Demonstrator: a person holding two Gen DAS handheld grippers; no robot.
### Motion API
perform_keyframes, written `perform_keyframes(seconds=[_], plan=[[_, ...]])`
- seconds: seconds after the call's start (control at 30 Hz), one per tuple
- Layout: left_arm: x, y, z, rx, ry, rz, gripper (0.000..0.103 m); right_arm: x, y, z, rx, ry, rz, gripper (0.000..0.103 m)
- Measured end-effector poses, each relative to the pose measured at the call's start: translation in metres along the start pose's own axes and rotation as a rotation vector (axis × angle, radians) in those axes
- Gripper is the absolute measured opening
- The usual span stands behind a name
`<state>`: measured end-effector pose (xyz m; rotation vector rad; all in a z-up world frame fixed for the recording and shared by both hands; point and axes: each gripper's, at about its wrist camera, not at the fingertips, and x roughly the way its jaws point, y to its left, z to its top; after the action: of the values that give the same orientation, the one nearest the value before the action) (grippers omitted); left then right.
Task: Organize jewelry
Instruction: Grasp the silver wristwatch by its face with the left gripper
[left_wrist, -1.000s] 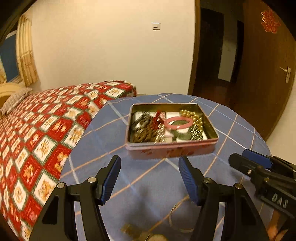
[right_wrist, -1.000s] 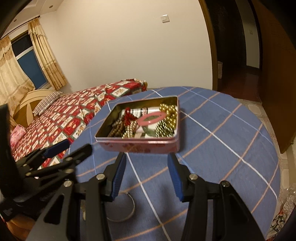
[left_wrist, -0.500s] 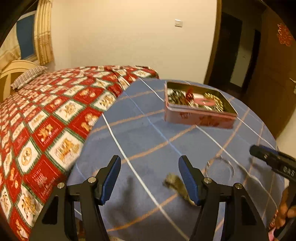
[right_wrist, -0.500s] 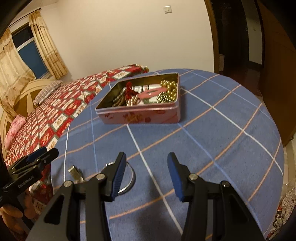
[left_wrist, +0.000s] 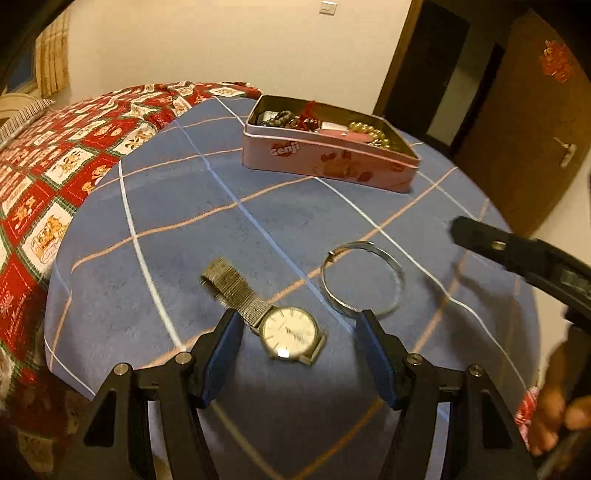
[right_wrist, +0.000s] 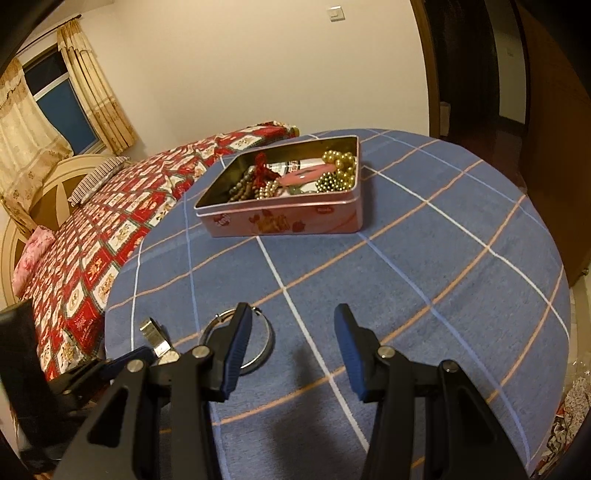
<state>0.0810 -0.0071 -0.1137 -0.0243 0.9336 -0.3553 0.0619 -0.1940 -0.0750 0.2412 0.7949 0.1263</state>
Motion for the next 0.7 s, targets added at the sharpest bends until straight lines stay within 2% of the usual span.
perform_keyframes(seconds=[0.07, 0.13, 0.17, 0.23, 0.3, 0.4, 0.5, 0.57, 0.7], plan=[[0.003, -0.004, -0.001, 0.059, -0.008, 0.044, 0.064, -0.003, -0.002, 0.0, 0.005, -0.004, -0.003, 0.051], [0.004, -0.008, -0.004, 0.147, -0.009, 0.078, 0.058, -0.004, -0.004, 0.001, 0.011, -0.007, -0.004, 0.051], [0.001, -0.005, -0.008, 0.192, -0.019, 0.069, 0.057, -0.005, -0.006, 0.001, 0.014, -0.009, -0.006, 0.051], [-0.004, 0.006, -0.009, 0.225, -0.026, 0.017, 0.054, -0.004, -0.007, 0.002, 0.017, -0.007, -0.009, 0.051], [-0.01, 0.016, -0.008, 0.238, -0.041, 0.001, 0.054, 0.0, -0.009, 0.0, 0.022, 0.008, -0.004, 0.051], [-0.014, 0.028, -0.005, 0.202, -0.055, 0.024, 0.054, 0.005, -0.006, -0.002, 0.017, 0.026, 0.0, 0.051], [-0.013, 0.033, -0.001, 0.147, -0.065, 0.003, 0.051, 0.009, -0.002, -0.004, 0.011, 0.036, 0.007, 0.051], [-0.005, 0.032, 0.002, 0.135, -0.053, -0.015, 0.035, 0.01, 0.002, -0.004, 0.002, 0.041, 0.012, 0.051], [0.001, 0.032, 0.006, 0.058, -0.034, -0.015, 0.036, 0.013, 0.006, -0.006, -0.016, 0.05, 0.01, 0.051]])
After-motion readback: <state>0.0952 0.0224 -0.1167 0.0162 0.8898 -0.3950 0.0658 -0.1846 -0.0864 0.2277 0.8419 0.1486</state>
